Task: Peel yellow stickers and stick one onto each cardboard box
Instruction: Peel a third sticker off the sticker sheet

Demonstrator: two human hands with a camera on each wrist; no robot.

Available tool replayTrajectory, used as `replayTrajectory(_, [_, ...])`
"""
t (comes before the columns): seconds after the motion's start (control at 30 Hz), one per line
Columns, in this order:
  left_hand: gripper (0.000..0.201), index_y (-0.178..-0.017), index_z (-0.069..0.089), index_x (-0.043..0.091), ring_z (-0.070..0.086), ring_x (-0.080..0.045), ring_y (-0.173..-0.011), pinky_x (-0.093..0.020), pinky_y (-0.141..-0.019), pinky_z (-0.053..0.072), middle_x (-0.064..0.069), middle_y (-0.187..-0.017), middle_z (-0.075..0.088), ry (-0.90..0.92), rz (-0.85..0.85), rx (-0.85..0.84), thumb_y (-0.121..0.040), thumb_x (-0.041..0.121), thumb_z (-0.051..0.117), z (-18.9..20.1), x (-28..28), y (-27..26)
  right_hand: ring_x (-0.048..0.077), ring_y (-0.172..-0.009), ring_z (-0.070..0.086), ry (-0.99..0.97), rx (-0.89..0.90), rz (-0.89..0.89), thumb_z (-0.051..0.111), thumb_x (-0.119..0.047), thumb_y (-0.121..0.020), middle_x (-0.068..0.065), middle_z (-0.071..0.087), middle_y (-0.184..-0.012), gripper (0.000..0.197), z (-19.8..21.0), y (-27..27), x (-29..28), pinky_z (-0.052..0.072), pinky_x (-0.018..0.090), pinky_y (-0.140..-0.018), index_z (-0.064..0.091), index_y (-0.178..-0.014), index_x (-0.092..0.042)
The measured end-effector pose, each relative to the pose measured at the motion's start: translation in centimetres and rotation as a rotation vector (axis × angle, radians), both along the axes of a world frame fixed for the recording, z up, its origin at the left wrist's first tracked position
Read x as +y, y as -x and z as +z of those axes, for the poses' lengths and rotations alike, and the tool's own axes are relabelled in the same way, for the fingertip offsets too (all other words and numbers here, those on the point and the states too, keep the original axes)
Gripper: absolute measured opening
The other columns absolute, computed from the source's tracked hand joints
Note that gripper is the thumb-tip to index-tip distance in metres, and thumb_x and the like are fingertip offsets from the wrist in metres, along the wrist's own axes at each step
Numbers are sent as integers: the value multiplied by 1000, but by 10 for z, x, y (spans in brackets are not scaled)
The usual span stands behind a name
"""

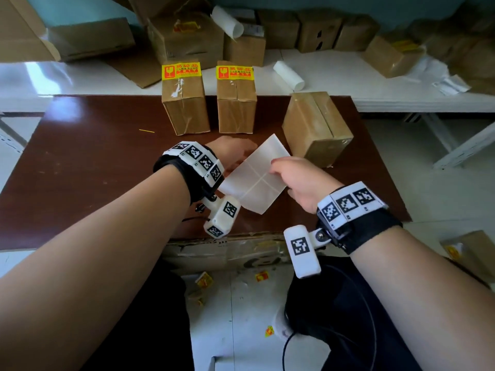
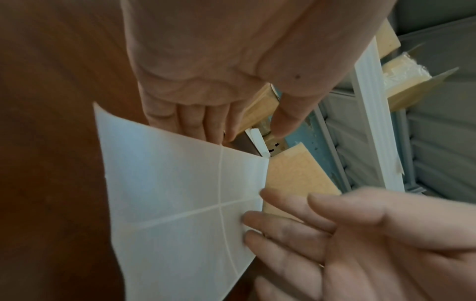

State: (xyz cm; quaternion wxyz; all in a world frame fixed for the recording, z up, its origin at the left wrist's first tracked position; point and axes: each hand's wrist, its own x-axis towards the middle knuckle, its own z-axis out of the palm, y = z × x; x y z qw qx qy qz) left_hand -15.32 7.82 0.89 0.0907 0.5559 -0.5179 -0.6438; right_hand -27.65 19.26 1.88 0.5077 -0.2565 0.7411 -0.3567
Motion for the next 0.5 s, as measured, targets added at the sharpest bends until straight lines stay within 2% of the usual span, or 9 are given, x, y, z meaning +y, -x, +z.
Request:
replayTrajectory(0.07, [45,-112,77,10,65,-30,-79,-43,-83,55,-20,-95,71,73,-46,-59,-79,40,81,-4,-4,3,36,-137,58,17,36,24,67,-19,-94,14,65,-140,42,-1,-5,0,45,44,-113,67,-135,-11])
replayTrajectory(0.13, [34,-117,76,13,57,-28,-77,-40,-76,47,-14,-90,65,149,-120,-124,-91,34,77,-2,-4,3,39,-135,58,36,76,45,62,-12,-102,22,65,-139,32,-4,-7,0,42,48,-120,66,-131,1])
replayTrajectory(0.2, [25,-120,74,19,57,-28,-81,-39,-75,47,-13,-97,67,187,-181,-150,-98,31,72,-5,-6,3,36,-128,62,32,92,64,60,-11,-103,25,64,-139,22,-5,-9,-2,41,49,-120,68,-120,-1])
replayTrajectory(0.27, [22,-115,75,29,60,-27,-82,-39,-74,49,-16,-107,75,189,-197,-132,-93,33,75,-11,-8,1,34,-122,64,40,103,71,61,-12,-103,23,67,-133,17,-4,-10,-4,43,47,-118,68,-116,-3])
replayTrajectory(0.3, [24,-112,75,33,62,-26,-82,-40,-74,51,-18,-113,76,187,-198,-120,-88,35,77,-14,-8,0,30,-118,63,47,112,74,61,-12,-104,16,69,-124,13,-3,-9,-5,45,43,-115,67,-115,-9])
replayTrajectory(0.37, [31,-117,73,34,67,-25,-86,-40,-79,55,-18,-119,76,197,-202,-102,-86,33,77,-19,-10,0,14,-102,58,57,117,61,61,-14,-106,-5,60,-103,17,-1,-8,-7,47,29,-96,61,-120,-23])
replayTrajectory(0.4, [38,-126,70,32,71,-23,-94,-41,-85,58,-14,-120,75,209,-199,-87,-88,30,77,-19,-10,2,7,-94,55,64,127,54,61,-14,-106,-10,56,-99,20,1,-8,-8,45,22,-84,57,-121,-26])
replayTrajectory(0.43, [48,-137,64,30,71,-22,-104,-42,-93,60,-8,-125,73,218,-196,-66,-91,24,76,-19,-11,3,3,-89,52,62,133,48,61,-14,-107,-11,54,-97,21,2,-8,-8,41,19,-76,54,-122,-26])
replayTrajectory(0.5, [68,-155,48,23,64,-21,-127,-44,-107,55,-1,-142,64,229,-205,-6,-93,11,75,-20,-11,7,2,-86,50,66,121,26,60,-13,-106,-10,54,-98,22,3,-9,-9,39,18,-71,53,-123,-25])
